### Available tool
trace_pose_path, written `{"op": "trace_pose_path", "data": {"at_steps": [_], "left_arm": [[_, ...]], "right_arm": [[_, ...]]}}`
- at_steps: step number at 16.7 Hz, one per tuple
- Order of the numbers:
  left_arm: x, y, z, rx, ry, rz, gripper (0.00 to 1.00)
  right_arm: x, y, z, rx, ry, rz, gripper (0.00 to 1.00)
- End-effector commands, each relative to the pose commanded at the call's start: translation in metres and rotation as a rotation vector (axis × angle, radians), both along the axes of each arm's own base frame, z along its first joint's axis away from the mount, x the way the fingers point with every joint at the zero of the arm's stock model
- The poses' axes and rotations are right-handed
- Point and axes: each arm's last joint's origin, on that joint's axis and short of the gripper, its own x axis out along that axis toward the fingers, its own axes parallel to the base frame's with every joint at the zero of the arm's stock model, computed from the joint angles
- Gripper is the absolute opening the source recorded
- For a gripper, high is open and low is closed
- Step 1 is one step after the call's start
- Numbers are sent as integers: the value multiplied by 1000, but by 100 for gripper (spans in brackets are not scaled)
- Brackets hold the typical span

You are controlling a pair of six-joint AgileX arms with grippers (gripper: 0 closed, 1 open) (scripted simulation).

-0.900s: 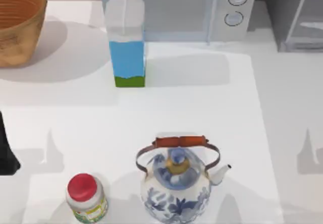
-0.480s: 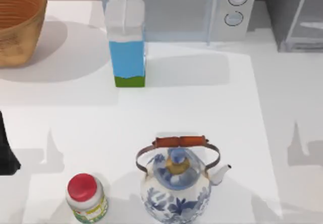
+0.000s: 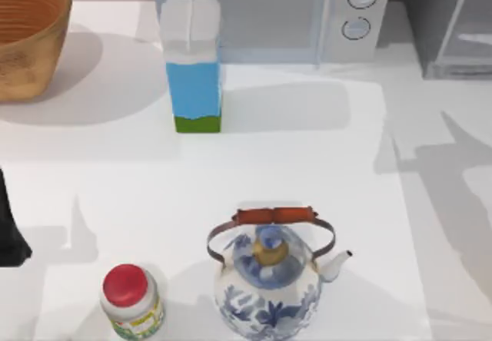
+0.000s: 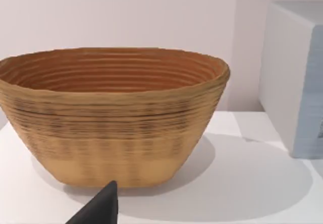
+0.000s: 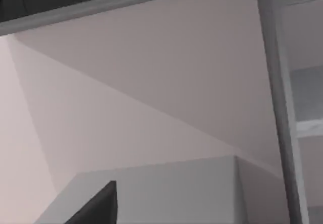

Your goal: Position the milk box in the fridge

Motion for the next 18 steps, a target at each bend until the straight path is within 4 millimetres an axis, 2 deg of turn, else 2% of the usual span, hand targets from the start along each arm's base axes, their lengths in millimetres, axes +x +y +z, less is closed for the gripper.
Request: {"op": "trace_pose_path", "data": {"at_steps": [2, 4, 6, 8, 10, 13, 15, 18], "left_arm": [[0, 0, 0, 0, 0, 0, 100], [0, 0, 0, 0, 0, 0, 100], [0, 0, 0, 0, 0, 0, 100], [0, 0, 0, 0, 0, 0, 100], [0, 0, 0, 0, 0, 0, 100], [0, 0, 0, 0, 0, 0, 100], [0, 0, 0, 0, 0, 0, 100], [0, 0, 0, 0, 0, 0, 100]], "right_arm": [[28, 32, 25, 43, 25, 8, 100], [61, 73, 38, 69, 63, 9, 100], [93, 123, 36, 76, 106, 3, 100], [122, 174, 19, 62, 150, -9, 100], [146, 223, -13, 28, 197, -27, 100], [174, 281, -80, -53, 269, -62, 100], [186, 307, -129, -112, 315, -86, 100], [196, 330, -197, -193, 376, -122, 100]]}}
